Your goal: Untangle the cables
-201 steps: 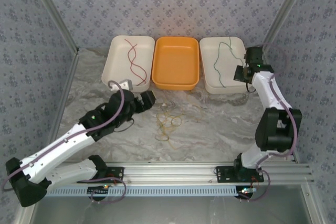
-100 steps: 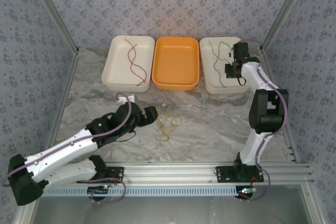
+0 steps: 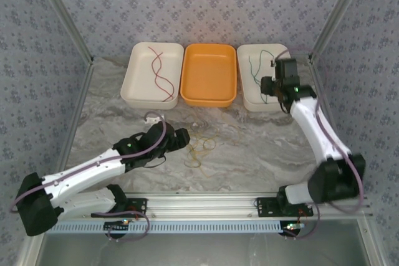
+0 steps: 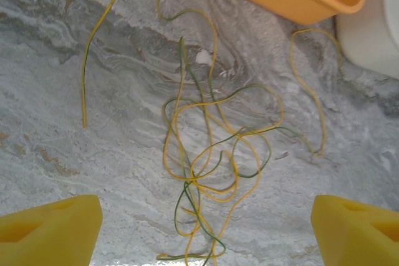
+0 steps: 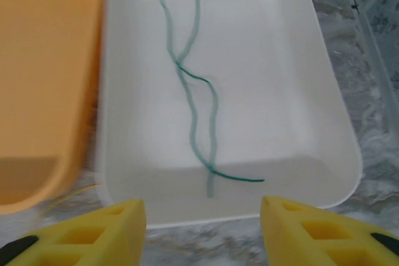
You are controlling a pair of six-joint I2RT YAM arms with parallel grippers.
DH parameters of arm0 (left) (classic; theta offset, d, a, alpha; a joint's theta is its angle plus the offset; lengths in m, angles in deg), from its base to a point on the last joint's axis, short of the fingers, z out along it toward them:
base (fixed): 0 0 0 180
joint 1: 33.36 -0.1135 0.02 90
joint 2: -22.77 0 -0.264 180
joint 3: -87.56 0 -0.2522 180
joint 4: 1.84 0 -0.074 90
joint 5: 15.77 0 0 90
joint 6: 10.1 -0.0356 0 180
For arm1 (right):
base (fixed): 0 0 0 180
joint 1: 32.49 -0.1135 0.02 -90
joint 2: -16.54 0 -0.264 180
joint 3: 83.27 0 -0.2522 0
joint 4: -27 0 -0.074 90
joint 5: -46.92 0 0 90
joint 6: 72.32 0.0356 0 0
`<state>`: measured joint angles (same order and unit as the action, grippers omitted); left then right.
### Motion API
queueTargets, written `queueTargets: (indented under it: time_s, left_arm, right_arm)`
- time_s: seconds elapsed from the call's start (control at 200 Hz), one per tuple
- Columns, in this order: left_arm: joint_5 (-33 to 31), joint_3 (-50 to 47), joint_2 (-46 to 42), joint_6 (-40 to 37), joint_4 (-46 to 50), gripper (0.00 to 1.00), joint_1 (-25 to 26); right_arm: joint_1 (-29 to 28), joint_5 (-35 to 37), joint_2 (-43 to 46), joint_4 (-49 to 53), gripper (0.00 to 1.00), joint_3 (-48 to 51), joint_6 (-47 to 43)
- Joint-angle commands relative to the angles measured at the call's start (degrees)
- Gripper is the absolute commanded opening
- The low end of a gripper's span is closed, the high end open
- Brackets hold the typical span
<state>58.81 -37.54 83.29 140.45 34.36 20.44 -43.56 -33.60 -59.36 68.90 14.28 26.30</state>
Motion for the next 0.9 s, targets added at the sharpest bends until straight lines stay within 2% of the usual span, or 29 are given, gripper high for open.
queueTargets:
  time_s: [0.0, 0.055, 0.15, 0.295, 0.385, 0.555, 0.675, 0.799, 0.894]
  left_arm:
    - [-0.7, -0.3, 5.4, 0.3, -1.4, 0.85, 0.6]
    - [-1.0, 1.2, 8.9, -0.4, -0.4, 0.85, 0.5]
    - [-1.8, 3.8, 15.0, -1.0, 0.5, 0.84, 0.5]
    - [-0.8, 4.9, 21.3, -1.4, -6.1, 0.84, -0.3]
    - [-0.2, 5.0, 24.1, 0.2, -10.9, 0.82, -1.1]
    - [0.2, 7.2, 29.1, 0.1, -14.7, 0.77, -2.8]
    - [-1.1, 8.5, 31.0, -0.8, -15.6, 0.71, -3.2]
    - [-1.3, 8.7, 32.2, -0.7, -16.0, 0.68, -3.5]
    - [-1.2, 7.8, 32.3, -0.3, -17.2, 0.66, -3.4]
  right_arm:
    - [-9.5, -1.6, 7.5, -4.3, 0.53, 13.9, 15.3]
    - [-16.1, 0.7, 10.3, -7.2, 0.55, 20.8, 22.7]
    - [-23.2, 2.1, 11.5, -8.5, 0.55, 27.4, 37.1]
    - [-29.1, 1.7, 12.9, -15.2, 0.59, 34.5, 53.8]
    - [-32.3, 3.2, 11.9, -17.6, 0.65, 35.4, 62.5]
    - [-33.4, 3.2, 7.0, -21.5, 0.67, 36.0, 76.5]
    - [-32.6, -0.2, 2.2, -29.5, 0.64, 38.4, 87.0]
    - [-32.0, -1.3, -1.0, -34.1, 0.61, 39.2, 93.3]
    - [-31.3, -0.3, -2.3, -33.5, 0.59, 37.8, 95.7]
